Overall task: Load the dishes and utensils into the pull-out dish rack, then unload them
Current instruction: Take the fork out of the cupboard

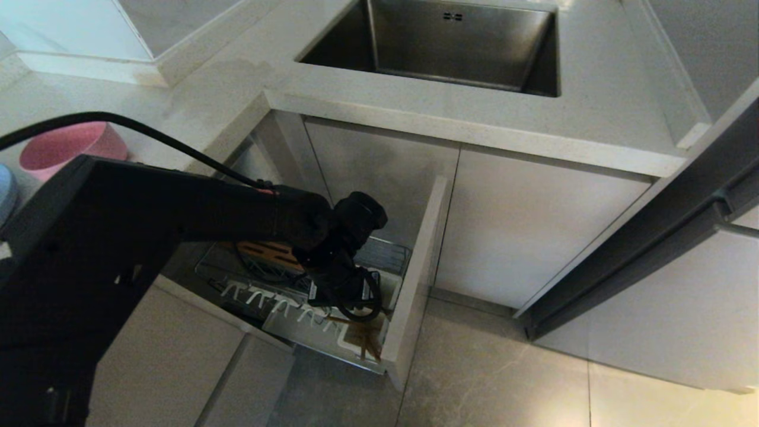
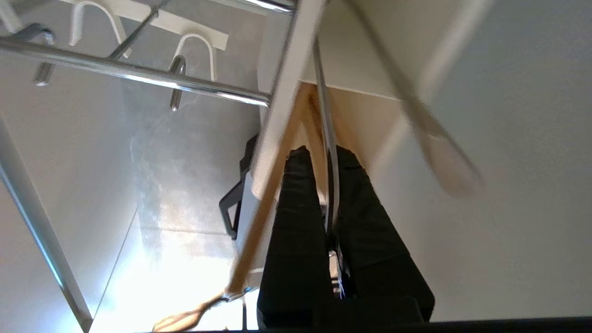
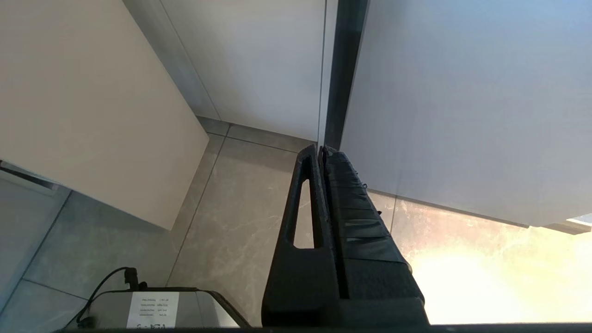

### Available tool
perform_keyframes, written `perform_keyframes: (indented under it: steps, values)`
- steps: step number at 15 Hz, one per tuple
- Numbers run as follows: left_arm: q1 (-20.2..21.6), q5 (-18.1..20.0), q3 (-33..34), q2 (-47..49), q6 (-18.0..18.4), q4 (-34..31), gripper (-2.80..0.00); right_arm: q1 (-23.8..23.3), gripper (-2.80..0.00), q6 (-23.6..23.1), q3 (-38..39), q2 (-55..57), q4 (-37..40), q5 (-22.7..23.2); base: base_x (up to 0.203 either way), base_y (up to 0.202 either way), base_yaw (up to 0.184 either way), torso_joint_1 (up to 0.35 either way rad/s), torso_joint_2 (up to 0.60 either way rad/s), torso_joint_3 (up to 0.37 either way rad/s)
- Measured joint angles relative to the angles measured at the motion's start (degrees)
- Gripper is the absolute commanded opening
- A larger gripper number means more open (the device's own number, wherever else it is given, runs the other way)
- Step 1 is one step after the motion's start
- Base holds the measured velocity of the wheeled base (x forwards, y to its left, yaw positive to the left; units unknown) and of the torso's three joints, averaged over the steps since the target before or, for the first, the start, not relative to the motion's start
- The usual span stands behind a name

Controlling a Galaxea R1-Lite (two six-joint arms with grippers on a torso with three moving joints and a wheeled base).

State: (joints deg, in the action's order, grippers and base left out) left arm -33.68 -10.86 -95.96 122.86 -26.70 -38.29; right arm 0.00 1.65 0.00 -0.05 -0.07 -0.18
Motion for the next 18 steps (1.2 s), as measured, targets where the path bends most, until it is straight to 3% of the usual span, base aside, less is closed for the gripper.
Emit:
perform_keyframes:
  steps: [18]
  values:
    - [-2.7, -2.3, 1.1, -13.6, -1.1, -3.1, -2.8, 0.0, -2.8, 0.0, 0.0, 0.0, 0.0, 0.0, 0.0, 0.0, 0.0, 0.0, 0.0, 0.0]
